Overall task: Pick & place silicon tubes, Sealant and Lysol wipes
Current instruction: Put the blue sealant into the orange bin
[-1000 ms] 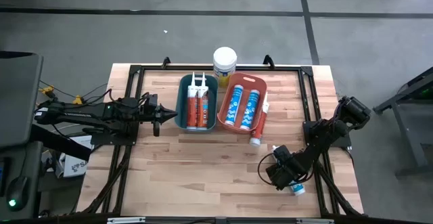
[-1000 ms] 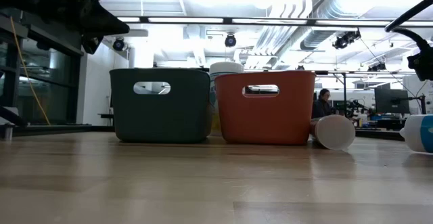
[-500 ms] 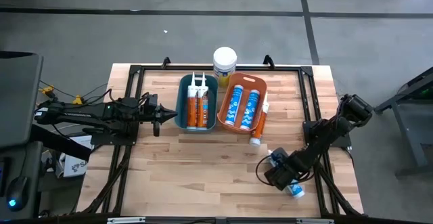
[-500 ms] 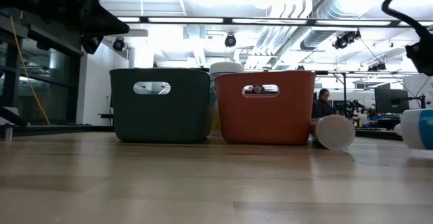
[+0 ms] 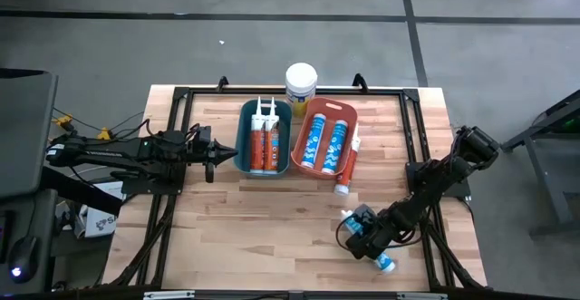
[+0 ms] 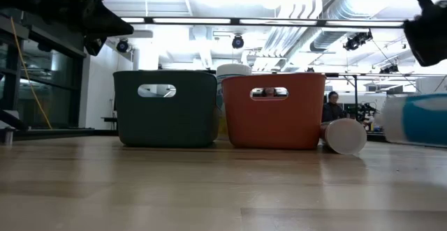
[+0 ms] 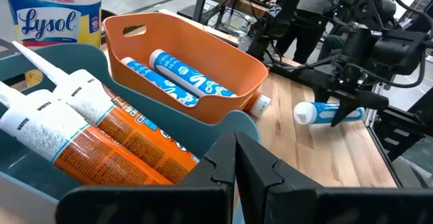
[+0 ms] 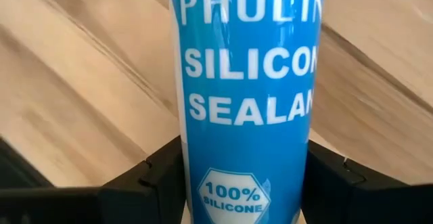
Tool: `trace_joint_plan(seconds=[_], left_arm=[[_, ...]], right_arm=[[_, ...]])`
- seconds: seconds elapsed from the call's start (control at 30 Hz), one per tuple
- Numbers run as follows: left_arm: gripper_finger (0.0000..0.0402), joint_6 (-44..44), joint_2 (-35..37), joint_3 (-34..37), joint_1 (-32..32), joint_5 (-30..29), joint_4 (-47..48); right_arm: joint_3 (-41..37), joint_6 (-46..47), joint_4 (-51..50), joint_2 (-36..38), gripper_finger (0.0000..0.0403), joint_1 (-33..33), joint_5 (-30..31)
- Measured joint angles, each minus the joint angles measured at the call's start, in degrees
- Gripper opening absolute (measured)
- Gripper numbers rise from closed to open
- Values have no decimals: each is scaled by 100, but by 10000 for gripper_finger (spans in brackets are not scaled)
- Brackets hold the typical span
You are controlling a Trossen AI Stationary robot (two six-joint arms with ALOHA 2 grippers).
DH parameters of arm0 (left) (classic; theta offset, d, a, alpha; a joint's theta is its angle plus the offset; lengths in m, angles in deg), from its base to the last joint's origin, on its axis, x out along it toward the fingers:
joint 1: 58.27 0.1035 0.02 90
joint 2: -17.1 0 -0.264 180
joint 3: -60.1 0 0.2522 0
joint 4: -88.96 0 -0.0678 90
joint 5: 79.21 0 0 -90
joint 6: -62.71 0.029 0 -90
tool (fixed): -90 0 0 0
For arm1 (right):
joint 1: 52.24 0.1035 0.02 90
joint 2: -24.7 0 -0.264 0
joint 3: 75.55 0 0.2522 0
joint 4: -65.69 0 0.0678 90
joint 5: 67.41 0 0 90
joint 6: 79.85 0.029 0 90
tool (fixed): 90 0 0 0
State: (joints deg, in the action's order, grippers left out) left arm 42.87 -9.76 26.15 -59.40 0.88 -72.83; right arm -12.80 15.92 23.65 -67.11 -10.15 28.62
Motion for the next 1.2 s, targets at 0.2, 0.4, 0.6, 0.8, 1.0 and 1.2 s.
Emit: trace_joint_plan(seconds=[0.2,0.4,0.6,0.8,1.0,1.2], left_arm=[[0,0,-1,0,-1,0,2],[0,0,1,0,-1,0,0],[0,-2,1,0,0,0,0],[0,-1,1,0,0,0,0],[0,0,1,0,-2,0,0],[0,0,-1,0,-2,0,0]], right_arm=[[7,-463,680,5,208,-191,379],[7,-959,1209,7,208,-410,478],[81,-1594,1633,7,208,-664,577],[699,-2503,1338,7,208,-953,839],[1502,-3441,700,7,208,-1330,1256],[2091,-4309,666,42,208,-1644,2095]])
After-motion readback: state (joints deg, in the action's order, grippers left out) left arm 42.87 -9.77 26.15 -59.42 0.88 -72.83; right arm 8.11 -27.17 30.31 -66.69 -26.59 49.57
